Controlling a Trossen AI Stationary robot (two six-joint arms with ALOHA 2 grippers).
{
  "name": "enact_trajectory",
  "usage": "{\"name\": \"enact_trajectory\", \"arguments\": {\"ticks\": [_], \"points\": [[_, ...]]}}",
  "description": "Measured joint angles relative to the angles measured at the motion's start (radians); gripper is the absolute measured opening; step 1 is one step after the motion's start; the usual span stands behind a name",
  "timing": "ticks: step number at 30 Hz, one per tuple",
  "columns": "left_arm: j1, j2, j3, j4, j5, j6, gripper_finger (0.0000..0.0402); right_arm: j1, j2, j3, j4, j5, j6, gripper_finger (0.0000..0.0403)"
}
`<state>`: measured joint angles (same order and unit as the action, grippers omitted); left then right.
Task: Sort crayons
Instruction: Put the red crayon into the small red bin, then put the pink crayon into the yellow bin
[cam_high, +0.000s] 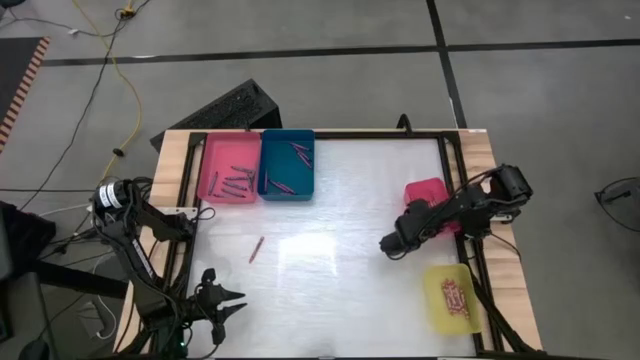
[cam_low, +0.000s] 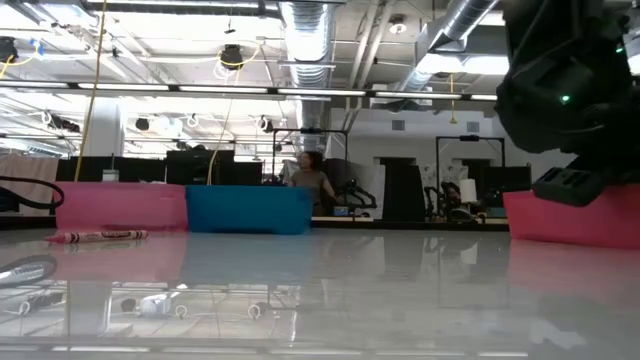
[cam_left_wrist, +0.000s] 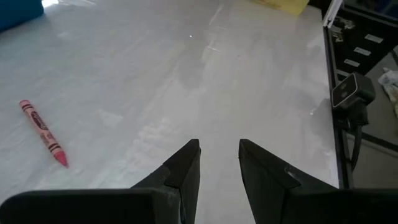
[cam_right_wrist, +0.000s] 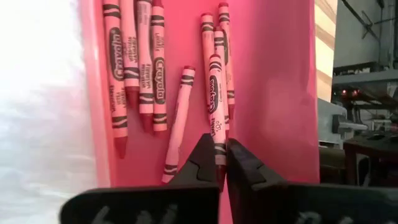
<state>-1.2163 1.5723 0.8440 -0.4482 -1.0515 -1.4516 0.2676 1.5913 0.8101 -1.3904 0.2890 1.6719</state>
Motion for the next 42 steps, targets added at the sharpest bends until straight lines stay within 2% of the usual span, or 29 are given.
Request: {"name": "enact_trajectory", "arguments": {"ticks": [9,13,19,26,33,38,42], "points": [[0.000,0.000,0.000,-0.001,-0.001,0.003,0.0100,-0.026,-0.001,0.000,-0.030,0.000,-0.006,0.0099],[0.000,0.000,0.000,-0.001,-0.001,0.002,0.0100,-0.012,-0.010,0.001,-0.029,0.004,-0.005,0.0119],[0.000,0.000,0.000,-0.001,-0.002,0.001,0.0100,0.012,-0.059,0.050,-0.102,0.035,0.002,0.0122],[0.000,0.000,0.001,0.004,0.004,0.006,0.0100,0.033,-0.131,0.177,-0.175,0.107,-0.006,0.0123],[0.012,0.000,0.002,0.017,0.160,0.102,0.0100,0.079,-0.154,0.305,-0.139,0.221,-0.025,0.0123],[0.074,0.000,0.002,-0.007,0.126,0.086,0.0100,0.120,-0.154,0.355,-0.024,0.328,-0.035,0.0123],[0.163,0.000,0.002,-0.075,0.145,0.048,0.0100,0.148,-0.154,0.359,0.137,0.390,-0.119,0.0123]]}}
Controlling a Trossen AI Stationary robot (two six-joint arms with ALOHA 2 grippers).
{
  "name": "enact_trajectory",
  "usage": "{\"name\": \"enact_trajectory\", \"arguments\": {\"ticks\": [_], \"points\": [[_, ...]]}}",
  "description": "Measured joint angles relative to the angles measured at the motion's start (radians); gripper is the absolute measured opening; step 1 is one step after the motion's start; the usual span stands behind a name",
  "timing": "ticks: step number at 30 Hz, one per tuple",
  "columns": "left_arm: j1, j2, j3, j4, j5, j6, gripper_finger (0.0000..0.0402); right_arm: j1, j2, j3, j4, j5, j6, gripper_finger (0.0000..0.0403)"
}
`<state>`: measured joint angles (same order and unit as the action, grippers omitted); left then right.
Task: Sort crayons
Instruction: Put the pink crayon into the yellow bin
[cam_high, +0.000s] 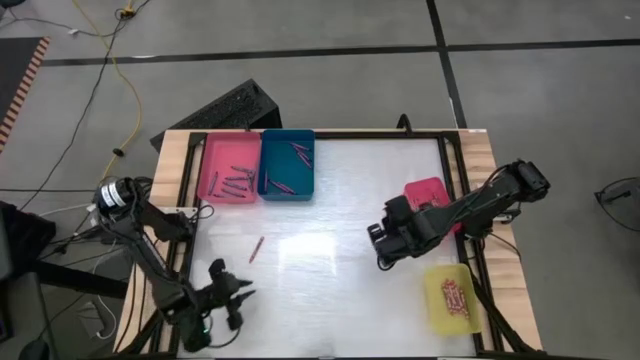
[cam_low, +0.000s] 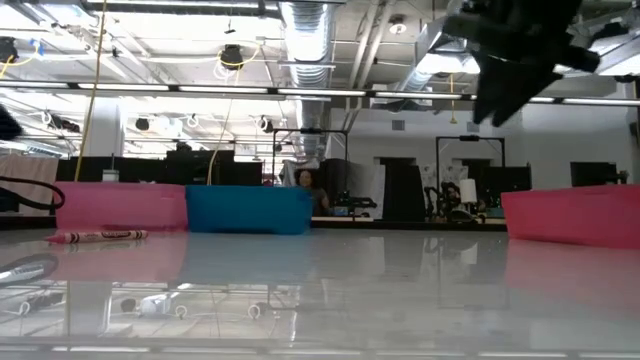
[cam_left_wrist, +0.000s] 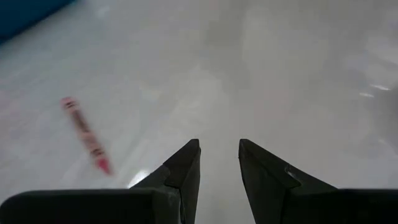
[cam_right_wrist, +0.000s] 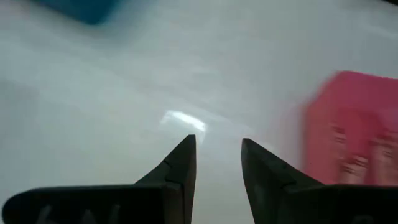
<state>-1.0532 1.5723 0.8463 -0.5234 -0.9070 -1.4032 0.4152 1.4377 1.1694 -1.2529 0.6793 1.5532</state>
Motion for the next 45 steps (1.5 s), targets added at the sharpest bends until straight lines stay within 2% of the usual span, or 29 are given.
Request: {"name": "enact_trajectory", "arguments": {"ticks": [6,12,18,28,36,40,45], "points": [[0.126,0.000,0.000,-0.155,0.107,-0.102,0.0100,0.021,0.011,0.000,0.166,0.002,-0.110,0.0123],[0.196,0.000,0.000,-0.245,0.130,-0.117,0.0100,0.037,0.033,0.000,0.198,0.005,-0.122,0.0123],[0.211,0.000,-0.005,-0.244,0.133,-0.113,0.0100,0.043,0.083,-0.001,0.203,0.005,-0.121,0.0123],[0.208,0.000,-0.160,-0.053,0.136,-0.171,0.0100,0.043,0.166,-0.002,0.223,0.000,-0.121,0.0123],[0.208,0.000,-0.249,0.115,0.174,-0.149,0.0098,0.043,0.171,-0.002,0.247,0.000,-0.121,0.0123],[0.207,-0.002,-0.278,0.152,0.172,-0.160,0.0079,0.043,0.171,-0.002,0.250,0.000,-0.121,0.0123],[0.207,-0.002,-0.279,0.145,0.175,-0.170,0.0026,0.043,0.171,-0.002,0.277,0.000,-0.121,0.0123]]}}
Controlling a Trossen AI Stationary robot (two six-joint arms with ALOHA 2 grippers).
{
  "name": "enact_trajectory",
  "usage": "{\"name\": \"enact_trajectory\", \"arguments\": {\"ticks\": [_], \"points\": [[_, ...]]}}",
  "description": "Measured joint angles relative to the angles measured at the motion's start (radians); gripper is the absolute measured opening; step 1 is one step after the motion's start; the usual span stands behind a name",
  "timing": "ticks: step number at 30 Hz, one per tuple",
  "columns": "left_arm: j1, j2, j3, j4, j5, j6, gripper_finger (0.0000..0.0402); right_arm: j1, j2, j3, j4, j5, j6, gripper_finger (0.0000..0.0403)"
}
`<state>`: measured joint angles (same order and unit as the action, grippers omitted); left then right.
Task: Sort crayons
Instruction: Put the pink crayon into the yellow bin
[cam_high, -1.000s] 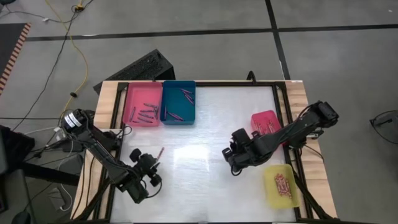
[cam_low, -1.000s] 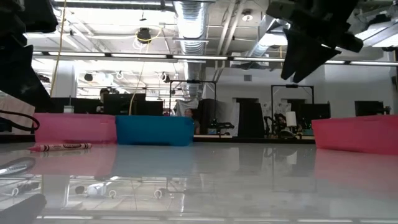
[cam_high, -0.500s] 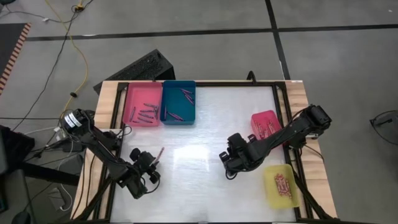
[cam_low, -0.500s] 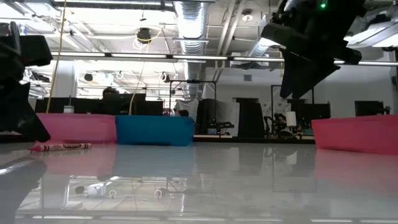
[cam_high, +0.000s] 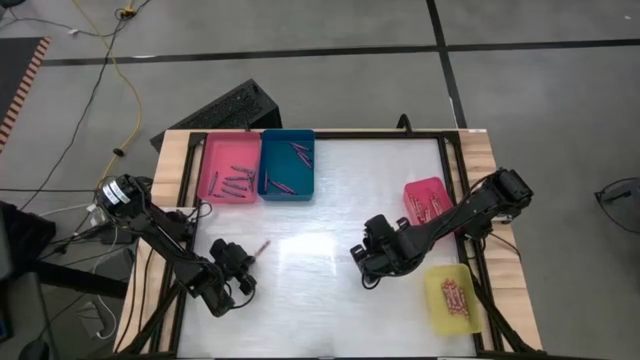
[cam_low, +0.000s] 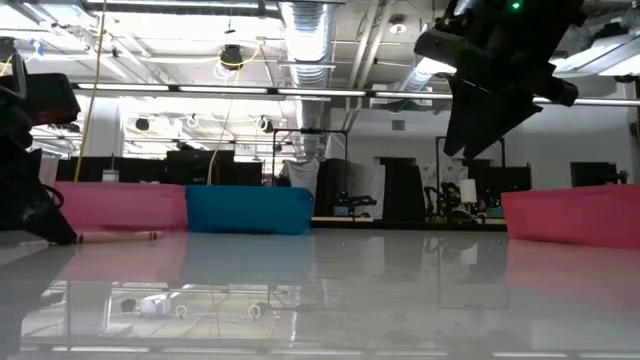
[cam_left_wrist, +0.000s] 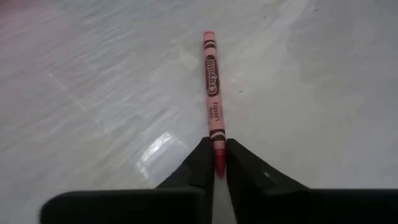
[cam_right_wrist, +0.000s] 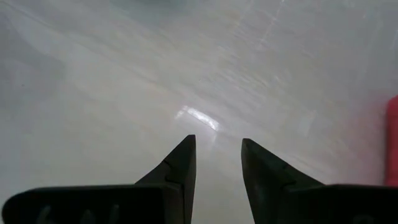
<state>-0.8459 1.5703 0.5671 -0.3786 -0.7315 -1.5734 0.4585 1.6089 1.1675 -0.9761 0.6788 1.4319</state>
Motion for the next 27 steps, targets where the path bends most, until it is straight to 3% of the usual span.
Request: {"name": "enact_trajectory", "arguments": {"ticks": [7,13,21,27], "points": [[0.000,0.000,0.000,0.020,-0.006,-0.001,0.0006,0.022,0.000,0.000,0.074,0.021,-0.004,0.0123],[-0.027,-0.012,0.000,0.144,-0.113,0.044,0.0002,0.077,0.000,0.000,0.258,0.129,-0.141,0.0123],[-0.091,-0.059,-0.001,0.362,-0.372,0.217,0.0000,0.248,0.016,0.000,0.704,0.489,-0.582,0.0123],[-0.136,-0.129,-0.001,0.592,-0.516,0.504,0.0002,0.333,0.086,0.000,1.051,0.509,-0.860,0.0123]]}}
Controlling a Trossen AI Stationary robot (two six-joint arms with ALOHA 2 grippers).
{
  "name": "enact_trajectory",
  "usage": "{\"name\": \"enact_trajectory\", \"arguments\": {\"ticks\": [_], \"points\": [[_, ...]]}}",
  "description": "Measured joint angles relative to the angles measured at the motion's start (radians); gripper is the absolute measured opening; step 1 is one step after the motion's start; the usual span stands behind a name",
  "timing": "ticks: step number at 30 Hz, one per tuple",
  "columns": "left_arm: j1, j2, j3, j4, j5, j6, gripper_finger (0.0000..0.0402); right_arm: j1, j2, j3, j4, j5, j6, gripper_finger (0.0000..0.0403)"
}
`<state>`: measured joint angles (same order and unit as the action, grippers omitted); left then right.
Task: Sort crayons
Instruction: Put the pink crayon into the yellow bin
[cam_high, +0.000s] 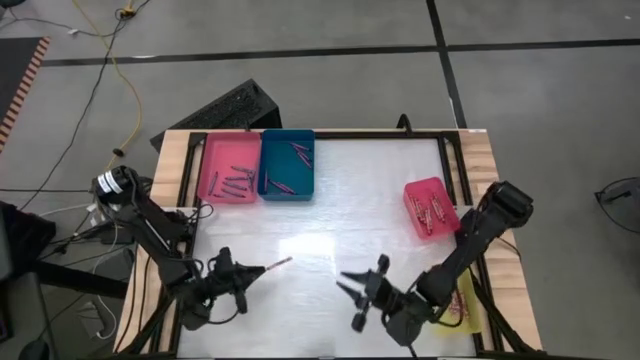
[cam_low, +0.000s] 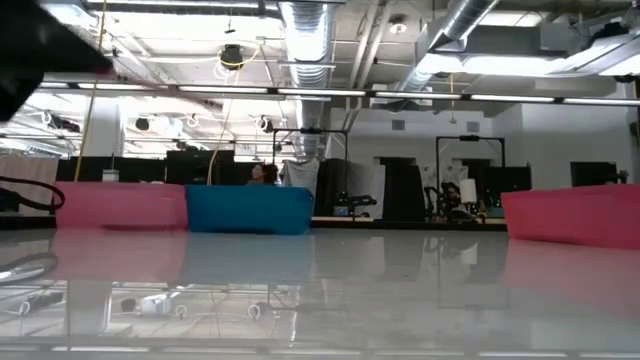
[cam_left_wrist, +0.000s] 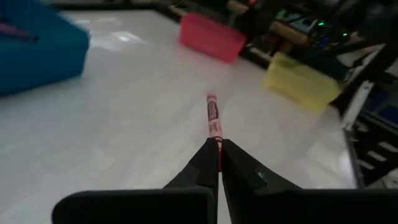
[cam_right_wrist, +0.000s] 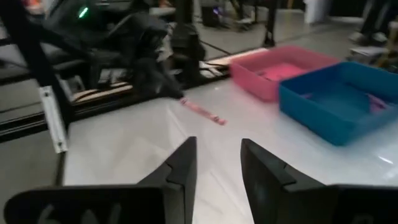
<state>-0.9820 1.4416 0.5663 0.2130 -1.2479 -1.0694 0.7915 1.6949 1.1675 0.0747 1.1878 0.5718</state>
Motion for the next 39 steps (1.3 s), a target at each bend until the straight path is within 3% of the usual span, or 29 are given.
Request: {"name": "enact_trajectory", "arguments": {"ticks": [3,8,14,19,26,30,35,39], "points": [[-0.003,-0.027,0.000,0.175,0.003,0.206,0.0002,0.004,0.070,0.000,0.211,-0.034,-0.138,0.0123],[-0.003,-0.035,0.000,0.499,0.093,0.568,0.0002,-0.023,0.183,0.000,0.574,-0.159,-0.379,0.0123],[-0.004,-0.035,0.000,0.730,0.178,0.830,0.0001,-0.039,0.256,0.000,0.874,-0.319,-0.608,0.0123],[0.002,-0.035,0.000,0.851,0.229,0.992,0.0000,-0.040,0.258,0.000,0.908,-0.450,-0.642,0.0123],[0.034,-0.035,0.000,1.038,0.383,1.191,0.0000,-0.067,0.258,0.000,0.900,-0.487,-0.617,0.0123],[0.053,-0.035,0.000,1.084,0.494,1.231,0.0000,-0.105,0.258,0.000,0.910,-0.530,-0.617,0.0123],[0.074,-0.035,0.000,1.088,0.523,1.235,0.0000,-0.177,0.258,0.000,0.964,-0.690,-0.606,0.0123],[0.090,-0.035,0.000,1.128,0.562,1.257,0.0000,-0.216,0.258,0.000,1.010,-0.712,-0.689,0.0123]]}}
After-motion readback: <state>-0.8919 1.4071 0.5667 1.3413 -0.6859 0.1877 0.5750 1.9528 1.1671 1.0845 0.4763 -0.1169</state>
